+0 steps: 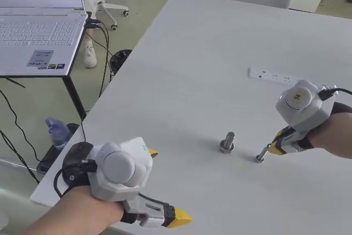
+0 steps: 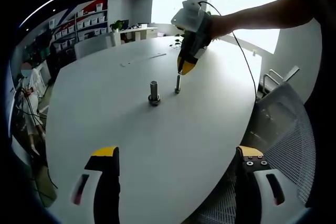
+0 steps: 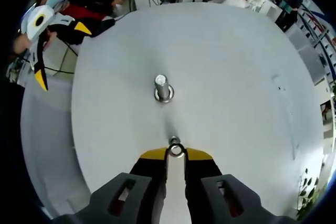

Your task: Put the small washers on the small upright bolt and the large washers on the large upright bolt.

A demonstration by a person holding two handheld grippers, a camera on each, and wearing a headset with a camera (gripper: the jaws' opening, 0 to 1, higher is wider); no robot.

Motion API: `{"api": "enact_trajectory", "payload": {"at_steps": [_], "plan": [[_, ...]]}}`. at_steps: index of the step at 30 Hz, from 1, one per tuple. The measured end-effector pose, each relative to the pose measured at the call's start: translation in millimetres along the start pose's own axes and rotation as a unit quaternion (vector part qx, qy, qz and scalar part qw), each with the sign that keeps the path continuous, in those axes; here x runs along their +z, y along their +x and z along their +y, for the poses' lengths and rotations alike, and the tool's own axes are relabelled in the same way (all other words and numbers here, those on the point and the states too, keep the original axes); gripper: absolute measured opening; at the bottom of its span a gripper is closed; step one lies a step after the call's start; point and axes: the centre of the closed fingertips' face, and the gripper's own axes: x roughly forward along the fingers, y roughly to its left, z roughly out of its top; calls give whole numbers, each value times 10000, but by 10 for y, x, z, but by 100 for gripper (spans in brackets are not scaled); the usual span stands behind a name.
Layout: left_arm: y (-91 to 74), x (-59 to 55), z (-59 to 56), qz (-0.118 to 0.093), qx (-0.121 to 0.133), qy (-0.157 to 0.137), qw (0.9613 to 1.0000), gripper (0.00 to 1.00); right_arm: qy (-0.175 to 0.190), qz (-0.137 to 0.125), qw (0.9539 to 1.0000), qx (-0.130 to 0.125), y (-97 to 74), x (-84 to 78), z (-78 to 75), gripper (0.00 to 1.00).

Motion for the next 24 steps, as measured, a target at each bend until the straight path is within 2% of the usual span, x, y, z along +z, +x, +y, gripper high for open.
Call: {"api": "enact_trajectory", "payload": {"at_steps": [11, 24], "plan": [[-8, -55, 35, 49, -1, -65, 10000, 90, -23, 46, 10000, 51, 64, 9, -7, 12], [-13, -65, 40, 74, -28, -71, 9999, 89, -85, 86, 9999, 77, 134, 10, 0, 12]]}}
